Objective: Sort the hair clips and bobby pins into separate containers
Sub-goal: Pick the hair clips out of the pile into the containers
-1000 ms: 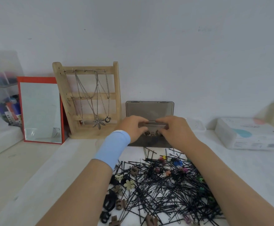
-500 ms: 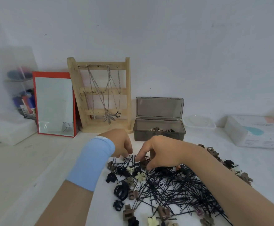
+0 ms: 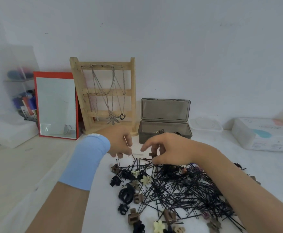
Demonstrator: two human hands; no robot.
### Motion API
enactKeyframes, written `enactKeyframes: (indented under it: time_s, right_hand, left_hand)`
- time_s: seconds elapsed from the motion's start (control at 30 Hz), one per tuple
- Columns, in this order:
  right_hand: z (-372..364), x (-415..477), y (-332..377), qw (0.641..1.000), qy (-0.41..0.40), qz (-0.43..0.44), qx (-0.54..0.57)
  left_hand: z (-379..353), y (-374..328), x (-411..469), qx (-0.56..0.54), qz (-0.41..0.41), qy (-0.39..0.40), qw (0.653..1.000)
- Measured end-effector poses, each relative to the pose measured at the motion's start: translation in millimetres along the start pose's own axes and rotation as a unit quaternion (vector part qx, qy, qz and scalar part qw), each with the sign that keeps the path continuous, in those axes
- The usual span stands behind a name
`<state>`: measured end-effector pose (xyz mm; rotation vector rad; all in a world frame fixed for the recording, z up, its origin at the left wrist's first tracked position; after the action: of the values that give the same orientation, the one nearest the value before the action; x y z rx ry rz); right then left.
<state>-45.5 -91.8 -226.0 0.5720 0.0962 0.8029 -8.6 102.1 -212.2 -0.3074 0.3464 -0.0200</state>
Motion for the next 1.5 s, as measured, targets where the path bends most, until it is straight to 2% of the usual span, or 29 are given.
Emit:
enactKeyframes:
  time_s: [0.1,0.17,0.27,0.43,0.47,0.53,0.63,0.77,0.9,1.03,1.13,1.23,1.3,1.5]
  right_hand:
    - [-11.5,5.3,7.5,0.999,0.021,0.030,0.021]
    - [-12.6,7.3,9.2,0.999,0.016,0.039,0.005]
    - [5.2,2.8,1.0,0.999,-0.053,0.004,-0.003]
    - [34.1,-10.7,-23.4,0.981,-0.183,-0.068,-0.009]
    - [36.5,-12.2,-28.7,0.975,-0.210,-0.075,-0.015]
    - [40.3,-14.2,-37.8,0.964,-0.246,-0.087,-0.058]
    - [40.6,-14.7,-48.1,0.959,-0.247,-0.098,-0.101]
    - [41.7,-19.6,-57.2,0.952,-0.249,-0.127,-0.125]
    - [48.2,-23.9,-53.2,0.947,-0.258,-0.122,-0.146]
    - [47.4,-17.8,-28.7,0.974,-0.190,-0.058,-0.109]
    - [30.4,-9.2,-0.2,0.997,-0.070,0.008,-0.037]
    - [3.6,-2.1,20.7,0.998,0.044,0.032,-0.020]
    - [-11.6,0.8,26.9,0.997,0.066,0.034,-0.024]
    - [-28.3,0.8,24.4,0.996,0.063,0.041,-0.055]
  left_hand:
    - [10.1,1.3,-3.2,-0.014,-0.026,-0.047,0.998]
    - [11.3,0.9,-5.0,-0.001,-0.030,-0.048,0.998]
    - [7.2,-3.7,-8.3,0.014,-0.029,-0.028,0.999]
    - [-4.3,-18.2,-8.6,-0.101,-0.061,0.047,0.992]
    - [-4.8,-21.6,-6.9,-0.094,-0.071,0.038,0.992]
    - [-0.8,-31.2,1.2,-0.066,-0.094,-0.030,0.993]
    - [5.5,-55.1,16.7,-0.086,-0.130,-0.109,0.982]
    - [-0.1,-86.9,37.7,-0.106,-0.153,-0.153,0.971]
    - [-6.1,-92.6,45.5,-0.082,-0.137,-0.147,0.976]
    - [-5.3,-70.4,28.0,-0.041,-0.151,-0.133,0.979]
    - [-8.8,-46.0,5.1,0.035,-0.142,-0.032,0.989]
    - [-19.1,-26.4,-12.3,0.070,-0.100,0.043,0.992]
    - [-24.5,-14.8,-17.3,0.083,-0.074,0.046,0.993]
    - [-26.2,3.2,-22.6,0.115,-0.035,0.077,0.990]
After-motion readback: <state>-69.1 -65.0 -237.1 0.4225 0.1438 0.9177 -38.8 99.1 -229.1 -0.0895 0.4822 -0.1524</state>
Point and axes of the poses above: each hand's wrist, its own x-axis towards the middle knuckle, its own z-axis out of the back of the hand, y = z × x, the point moved 3 cm from there along x, towards the middle knuckle, and after that the axes turned 15 degrees about z, right-handed, at the moved point
